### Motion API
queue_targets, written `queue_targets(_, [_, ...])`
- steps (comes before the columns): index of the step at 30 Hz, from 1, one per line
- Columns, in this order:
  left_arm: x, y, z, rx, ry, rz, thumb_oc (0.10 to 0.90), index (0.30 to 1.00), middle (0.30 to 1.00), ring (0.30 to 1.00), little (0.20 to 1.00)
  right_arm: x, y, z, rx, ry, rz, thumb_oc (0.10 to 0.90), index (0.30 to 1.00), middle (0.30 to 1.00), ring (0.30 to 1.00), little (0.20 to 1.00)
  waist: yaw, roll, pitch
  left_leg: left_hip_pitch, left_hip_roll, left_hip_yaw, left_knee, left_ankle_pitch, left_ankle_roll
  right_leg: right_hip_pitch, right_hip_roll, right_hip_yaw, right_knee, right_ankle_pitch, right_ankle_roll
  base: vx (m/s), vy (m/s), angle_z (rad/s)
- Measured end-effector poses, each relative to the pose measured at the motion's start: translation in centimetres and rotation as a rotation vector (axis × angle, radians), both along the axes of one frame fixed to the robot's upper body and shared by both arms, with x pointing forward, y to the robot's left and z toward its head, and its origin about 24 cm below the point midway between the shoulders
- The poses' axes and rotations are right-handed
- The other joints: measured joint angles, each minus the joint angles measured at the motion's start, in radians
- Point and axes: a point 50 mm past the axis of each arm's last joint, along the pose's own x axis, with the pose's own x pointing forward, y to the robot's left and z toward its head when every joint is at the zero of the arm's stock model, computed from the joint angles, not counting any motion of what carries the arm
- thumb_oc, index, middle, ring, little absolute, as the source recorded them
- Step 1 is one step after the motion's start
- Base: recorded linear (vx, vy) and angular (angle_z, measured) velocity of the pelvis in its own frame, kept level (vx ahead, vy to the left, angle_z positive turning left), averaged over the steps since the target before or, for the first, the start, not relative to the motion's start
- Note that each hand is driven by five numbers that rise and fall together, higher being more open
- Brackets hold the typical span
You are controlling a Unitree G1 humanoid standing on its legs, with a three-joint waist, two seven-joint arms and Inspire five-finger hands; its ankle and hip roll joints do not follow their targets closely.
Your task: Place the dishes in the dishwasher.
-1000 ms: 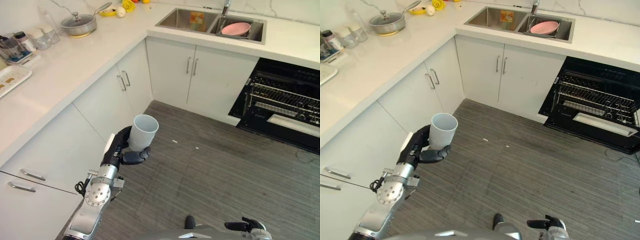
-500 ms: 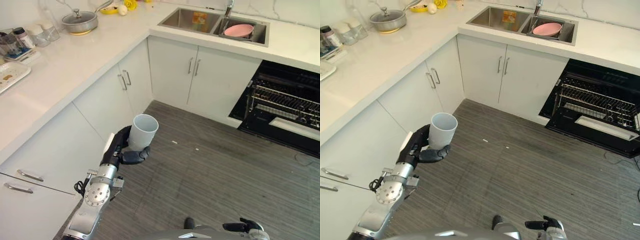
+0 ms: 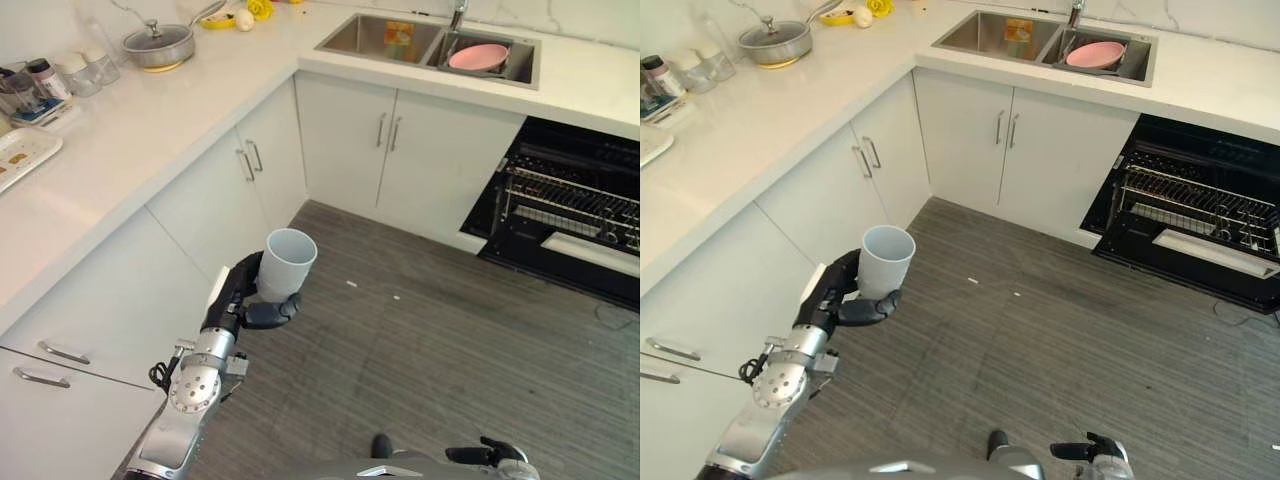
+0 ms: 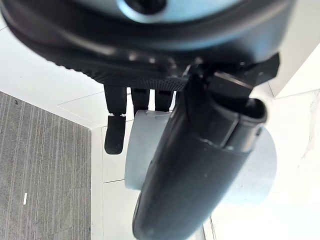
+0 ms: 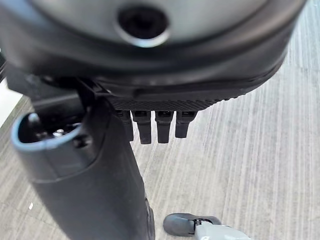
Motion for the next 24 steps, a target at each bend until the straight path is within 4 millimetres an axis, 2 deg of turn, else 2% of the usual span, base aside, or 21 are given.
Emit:
queue_targets(1, [0.5,-0.1,0.1,0.000,-0.006,-0.002,0.400,0.300,0.300,0.300,0.300,0.0,0.6,-0.2,0.023,-0.003,0.001,0.800,0.900,0.900,0.900,0.900,-0.008,-0.007,0.005,-0.029,0.002,0.002,-0.002,0.001,-0.001,-0.022,0.001,-0.018,0.000,0.008,-0.011,0.12,-0.129,0.29])
queue_targets(4, [0.5,0.4,-0.6,0.008,0.026,0.017,0.400,0.300,0.300,0.300,0.300,-0.4,1.7,-0.6,0.057,0.013,-0.006,0.800,0.900,0.900,0.900,0.900,-0.003,-0.026,0.013,-0.032,0.004,0.017,0.000,0.001,-0.001,-0.025,0.004,-0.018,-0.001,0.012,-0.018,0.15,-0.161,0.03])
queue_targets(9, [0.8,0.5,-0.7,-0.017,0.033,0.029,0.400,0.300,0.300,0.300,0.300,-1.2,2.2,-0.9,0.076,0.039,-0.039,0.800,0.900,0.900,0.900,0.900,-0.015,-0.032,0.022,-0.039,0.007,0.015,0.009,0.001,-0.006,-0.027,0.010,-0.023,-0.004,0.005,-0.015,0.10,-0.215,0.05])
queue_targets(10, [1.3,0.7,-0.5,-0.016,0.026,0.037,0.400,0.300,0.300,0.300,0.300,-1.3,2.6,-1.1,0.090,0.042,-0.058,0.800,0.900,0.900,0.900,0.900,-0.018,-0.053,0.039,-0.080,0.009,0.009,0.111,-0.019,-0.034,-0.024,-0.002,-0.032,0.011,-0.011,-0.011,0.06,-0.174,0.05])
queue_targets(11, [1.3,0.9,-0.5,-0.013,0.026,0.049,0.400,0.300,0.300,0.300,0.300,-1.4,3.0,-1.2,0.102,0.045,-0.058,0.800,0.900,0.900,0.900,0.900,-0.017,-0.070,0.041,-0.105,0.009,0.009,0.167,-0.019,-0.034,-0.024,-0.014,-0.032,0.015,-0.013,-0.012,0.07,-0.167,0.02])
queue_targets(13, [1.4,1.3,-0.5,-0.017,0.030,0.064,0.400,0.300,0.300,0.300,0.300,-1.8,3.4,-1.3,0.111,0.063,-0.067,0.800,0.900,0.900,0.900,0.900,-0.015,-0.089,0.043,-0.165,0.026,0.014,0.318,-0.028,-0.038,-0.008,-0.016,-0.025,0.007,-0.007,-0.040,0.17,-0.205,-0.16])
queue_targets(14, [1.4,1.3,-0.5,-0.018,0.028,0.066,0.400,0.300,0.300,0.300,0.300,-1.9,3.2,-1.3,0.108,0.065,-0.071,0.800,0.900,0.900,0.900,0.900,-0.014,-0.088,0.045,-0.186,0.036,0.013,0.377,-0.027,-0.040,-0.006,-0.006,-0.019,0.009,-0.012,-0.056,0.16,-0.182,-0.24])
queue_targets(15, [1.6,1.4,-0.3,-0.019,0.021,0.070,0.400,0.300,0.300,0.300,0.300,-1.8,3.1,-1.3,0.108,0.056,-0.089,0.800,0.900,0.900,0.900,0.900,-0.007,-0.085,0.056,-0.232,0.046,-0.014,0.497,-0.026,-0.041,-0.011,0.005,-0.007,0.038,-0.033,-0.072,0.11,-0.069,-0.31])
queue_targets(17, [1.8,1.5,-0.1,-0.021,0.012,0.073,0.400,0.300,0.300,0.300,0.300,-1.8,2.8,-1.2,0.101,0.062,-0.088,0.800,0.900,0.900,0.900,0.900,0.017,-0.102,0.081,-0.317,0.056,-0.105,0.703,0.015,-0.052,0.008,-0.003,0.036,0.052,-0.036,-0.091,0.20,0.007,-0.59])
queue_targets(18, [2.0,1.2,0.0,-0.029,0.005,0.064,0.400,0.300,0.300,0.300,0.300,-1.8,2.3,-1.1,0.084,0.065,-0.094,0.800,0.900,0.900,0.900,0.900,0.017,-0.121,0.088,-0.386,0.006,-0.181,0.759,-0.012,-0.073,0.019,-0.008,0.065,0.042,-0.044,-0.102,0.24,0.055,-0.55])
queue_targets(19, [2.1,0.9,0.1,-0.040,-0.003,0.059,0.400,0.300,0.300,0.300,0.300,-1.7,2.0,-1.0,0.073,0.064,-0.094,0.800,0.900,0.900,0.900,0.900,0.020,-0.117,0.088,-0.407,-0.020,-0.197,0.745,-0.024,-0.066,0.021,-0.013,0.076,0.034,-0.044,-0.106,0.38,0.148,-0.73])
queue_targets(20, [2.0,0.6,-0.1,-0.055,-0.002,0.058,0.400,0.300,0.300,0.300,0.300,-1.3,1.3,-0.8,0.056,0.062,-0.105,0.800,0.900,0.900,0.900,0.900,0.039,-0.128,0.099,-0.404,-0.044,-0.165,0.575,-0.037,-0.033,0.024,-0.018,0.121,0.015,-0.026,-0.101,0.35,0.198,-0.74])
queue_targets(22, [2.0,0.6,-0.3,-0.050,0.013,0.055,0.400,0.300,0.300,0.300,0.300,-1.5,1.0,-0.7,0.046,0.066,-0.115,0.800,0.900,0.900,0.900,0.900,0.028,-0.113,0.100,-0.420,-0.005,-0.125,0.359,-0.005,-0.001,0.053,0.010,0.144,-0.016,-0.039,-0.071,0.47,0.223,-0.55])
queue_targets(23, [2.1,0.4,-0.4,-0.051,0.018,0.049,0.400,0.300,0.300,0.300,0.300,-1.5,0.8,-0.7,0.039,0.068,-0.112,0.800,0.900,0.900,0.900,0.900,0.026,-0.103,0.097,-0.410,0.012,-0.130,0.195,0.032,-0.006,0.059,0.020,0.148,-0.018,-0.054,-0.053,0.44,0.142,-0.37])
queue_targets(24, [2.2,0.2,-0.6,-0.048,0.025,0.039,0.400,0.300,0.300,0.300,0.300,-1.5,0.5,-0.6,0.027,0.078,-0.116,0.800,0.900,0.900,0.900,0.900,0.036,-0.094,0.100,-0.389,0.018,-0.179,-0.028,0.081,-0.013,0.075,0.031,0.183,-0.013,-0.061,-0.054,0.42,0.155,-0.47])
